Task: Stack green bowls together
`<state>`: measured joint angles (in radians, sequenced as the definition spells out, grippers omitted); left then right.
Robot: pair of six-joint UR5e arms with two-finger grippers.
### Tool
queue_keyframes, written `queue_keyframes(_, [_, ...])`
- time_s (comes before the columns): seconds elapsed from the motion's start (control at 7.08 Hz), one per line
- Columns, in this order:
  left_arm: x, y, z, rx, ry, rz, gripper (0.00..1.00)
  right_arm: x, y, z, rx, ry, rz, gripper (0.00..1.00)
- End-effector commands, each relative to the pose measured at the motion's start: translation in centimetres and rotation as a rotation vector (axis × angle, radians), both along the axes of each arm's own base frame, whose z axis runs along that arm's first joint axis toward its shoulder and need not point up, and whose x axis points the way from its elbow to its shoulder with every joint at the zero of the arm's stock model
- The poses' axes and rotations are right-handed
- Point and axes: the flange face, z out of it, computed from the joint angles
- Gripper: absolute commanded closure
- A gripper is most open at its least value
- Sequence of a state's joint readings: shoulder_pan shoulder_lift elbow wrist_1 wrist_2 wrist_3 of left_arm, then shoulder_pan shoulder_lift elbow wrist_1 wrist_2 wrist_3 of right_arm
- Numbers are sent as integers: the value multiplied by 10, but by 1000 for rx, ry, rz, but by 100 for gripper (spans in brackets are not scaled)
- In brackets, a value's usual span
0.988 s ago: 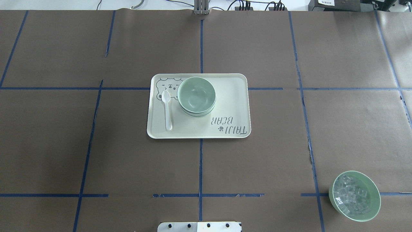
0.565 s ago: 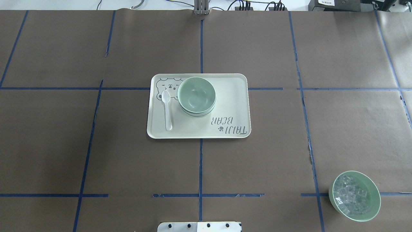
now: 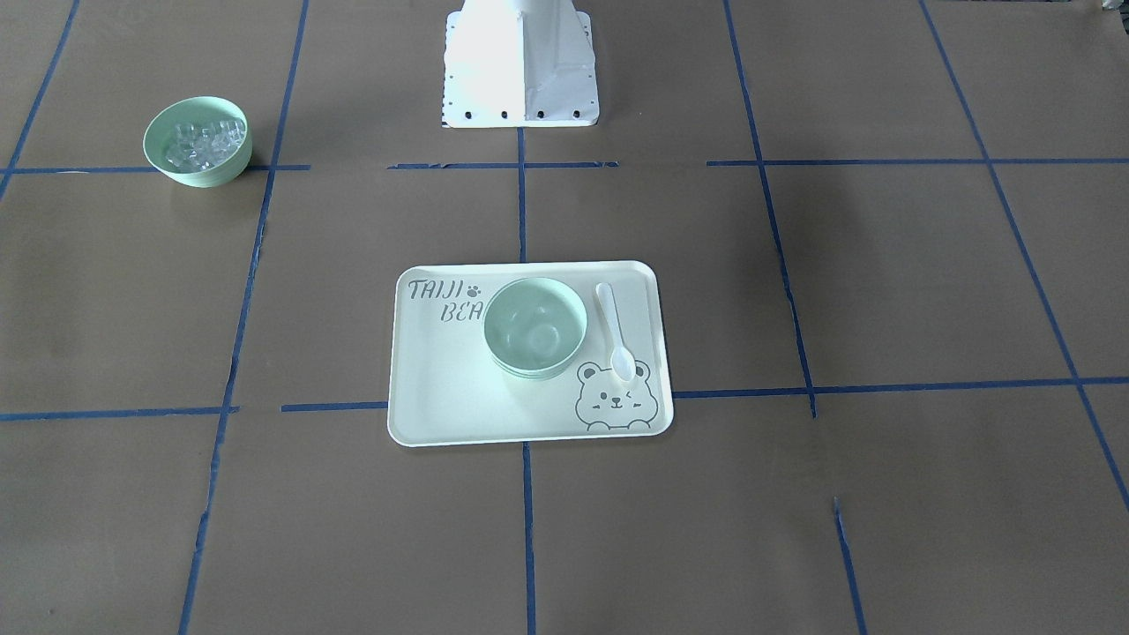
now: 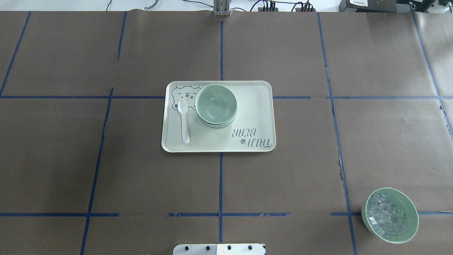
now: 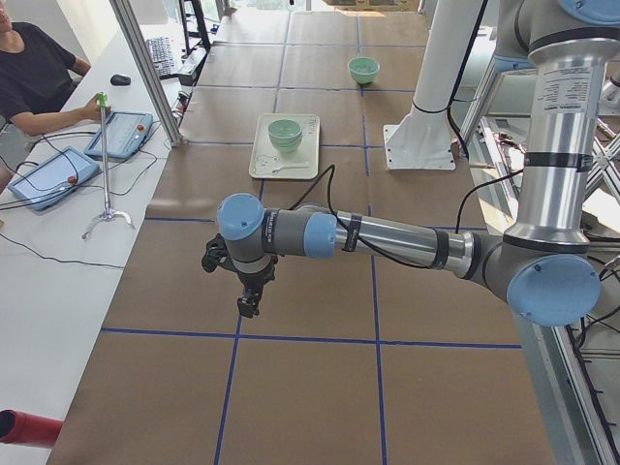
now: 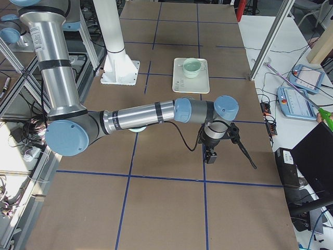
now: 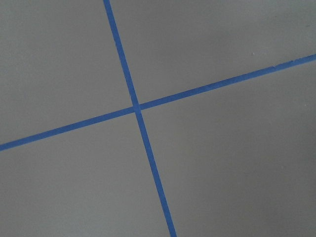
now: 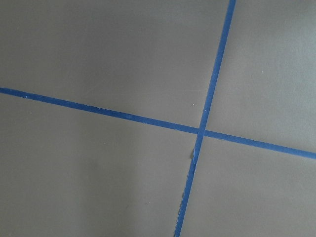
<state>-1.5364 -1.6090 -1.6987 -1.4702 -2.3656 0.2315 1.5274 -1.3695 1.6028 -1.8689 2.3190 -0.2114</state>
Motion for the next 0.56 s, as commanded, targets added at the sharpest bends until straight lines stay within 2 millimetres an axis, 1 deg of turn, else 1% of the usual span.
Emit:
queue_keyframes(0.0, [0,-2,0,10,-3,2,0,-6,-1,2,-6,6,-8,0])
queue_keyframes(0.28, [-2,-1,7,-4,-7,1,0,-7,-1,0,-1,3,-9,0])
queue_keyframes(0.42, [0,-3,4,2,-3,2,0,-6,-1,-1,3,4,-11,0])
